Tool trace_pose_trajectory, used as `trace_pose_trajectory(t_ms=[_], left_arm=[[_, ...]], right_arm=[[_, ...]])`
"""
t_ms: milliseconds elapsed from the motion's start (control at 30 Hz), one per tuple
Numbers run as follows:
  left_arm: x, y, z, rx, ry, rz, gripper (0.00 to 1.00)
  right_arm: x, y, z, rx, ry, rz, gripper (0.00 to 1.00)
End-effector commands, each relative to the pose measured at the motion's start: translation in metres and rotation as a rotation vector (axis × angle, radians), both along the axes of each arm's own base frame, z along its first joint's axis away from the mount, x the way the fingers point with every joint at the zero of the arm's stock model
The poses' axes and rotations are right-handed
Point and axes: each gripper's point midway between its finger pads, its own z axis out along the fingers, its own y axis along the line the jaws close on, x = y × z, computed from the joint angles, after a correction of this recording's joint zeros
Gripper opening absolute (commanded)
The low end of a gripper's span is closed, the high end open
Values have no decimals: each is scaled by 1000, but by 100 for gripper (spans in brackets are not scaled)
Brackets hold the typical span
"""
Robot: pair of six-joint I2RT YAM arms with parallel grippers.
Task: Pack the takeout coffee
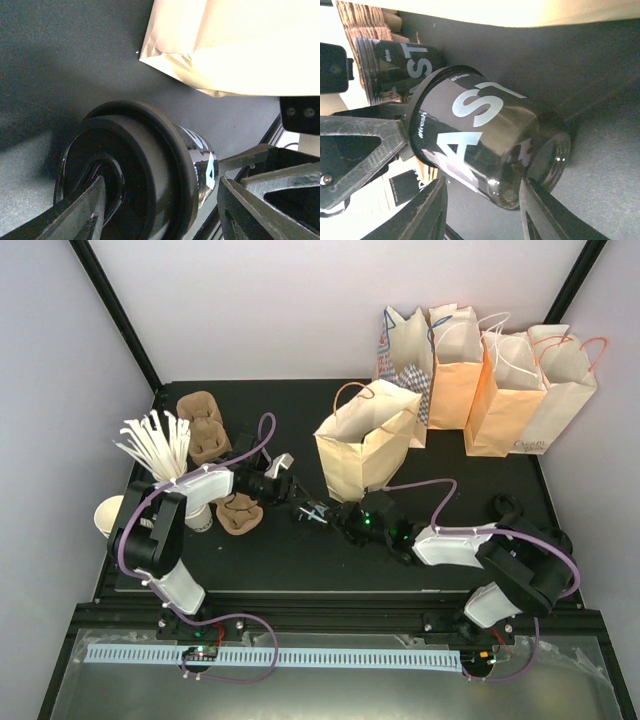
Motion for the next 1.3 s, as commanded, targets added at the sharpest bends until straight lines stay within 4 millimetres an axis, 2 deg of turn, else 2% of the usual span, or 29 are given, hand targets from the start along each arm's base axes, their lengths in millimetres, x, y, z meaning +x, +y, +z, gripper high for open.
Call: trace_pose_trajectory(t_ms=[0,100,367,733,900,1033,1100,1267], left_arm=[[0,-16,21,-114,-12,-63,62],[-3,-20,27,-155,7,-73,61],[-21,-37,47,-224,32,-130,60],[-71,-79,71,-241,47,-258,59],[-89,-89,68,-203,49,-294,59],[-88,-85,55,-153,45,-292,58],[-83,-86,57,-133,24,-289,58],[-71,-91,81,-129,-34,-288,61]], right_arm=[[8,8,7,21,-19,13,40],[5,5,3,3,-5,16,33],[-2,-12,-8,-10,28,0,28],[-9,-20,-15,-13,47,0,26],[-13,-27,-15,-24,38,0,27],[-16,-31,-10,-64,15,24,28],[-16,-31,-5,-90,-4,42,30],[-16,-34,13,-190,-65,116,34]])
